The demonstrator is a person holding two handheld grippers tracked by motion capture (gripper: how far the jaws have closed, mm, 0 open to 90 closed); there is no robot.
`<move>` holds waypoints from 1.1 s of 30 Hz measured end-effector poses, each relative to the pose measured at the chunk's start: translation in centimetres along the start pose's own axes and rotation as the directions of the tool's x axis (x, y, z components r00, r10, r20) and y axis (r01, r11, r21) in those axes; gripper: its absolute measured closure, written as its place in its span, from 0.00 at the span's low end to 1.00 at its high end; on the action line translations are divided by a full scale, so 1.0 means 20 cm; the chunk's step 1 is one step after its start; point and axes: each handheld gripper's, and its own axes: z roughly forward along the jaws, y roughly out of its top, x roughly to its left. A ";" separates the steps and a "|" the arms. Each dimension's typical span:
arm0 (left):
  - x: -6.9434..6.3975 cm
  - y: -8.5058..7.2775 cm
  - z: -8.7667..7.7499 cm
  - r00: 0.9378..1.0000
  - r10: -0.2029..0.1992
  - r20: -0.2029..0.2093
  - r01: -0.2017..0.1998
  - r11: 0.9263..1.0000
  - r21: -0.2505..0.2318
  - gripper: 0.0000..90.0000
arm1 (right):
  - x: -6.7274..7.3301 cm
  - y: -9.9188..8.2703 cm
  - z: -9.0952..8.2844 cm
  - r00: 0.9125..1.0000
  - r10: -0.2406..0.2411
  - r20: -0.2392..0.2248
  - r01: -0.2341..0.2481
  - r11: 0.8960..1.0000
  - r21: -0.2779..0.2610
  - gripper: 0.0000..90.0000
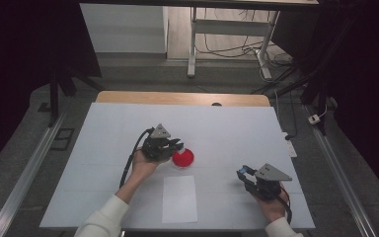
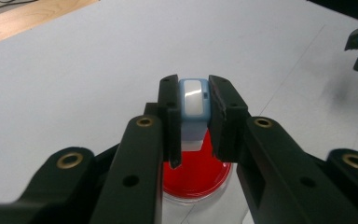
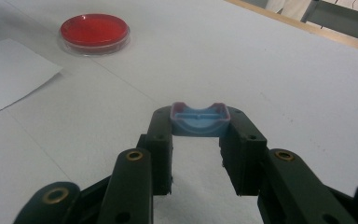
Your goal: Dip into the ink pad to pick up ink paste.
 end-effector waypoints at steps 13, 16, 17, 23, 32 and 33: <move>0.02 -0.03 0.05 0.999 0.012 -0.043 -0.011 0.999 0.032 0.84 | 0.00 0.00 0.00 1.000 0.003 0.000 -0.003 1.000 0.000 0.72; 0.02 -0.04 0.05 0.998 0.018 -0.055 -0.016 0.999 0.038 0.84 | 0.00 0.00 0.00 1.000 0.003 0.000 -0.003 1.000 0.000 0.72; 0.01 -0.04 0.05 0.998 0.022 -0.056 -0.019 0.999 0.040 0.84 | 0.00 0.00 0.00 1.000 0.003 0.000 -0.003 1.000 0.000 0.72; 0.02 -0.05 0.07 0.998 0.024 -0.059 -0.021 0.998 0.061 0.84 | 0.00 0.00 0.00 1.000 0.003 0.003 -0.003 1.000 0.001 0.72; 0.01 -0.06 0.10 0.998 0.030 -0.064 -0.025 0.996 0.083 0.84 | -0.01 0.00 0.00 1.000 0.005 -0.002 -0.005 1.000 -0.002 0.72; 0.01 -0.06 0.10 0.998 0.029 -0.063 -0.024 0.996 0.083 0.84 | -0.01 0.00 0.00 1.000 0.005 -0.002 -0.005 1.000 -0.002 0.72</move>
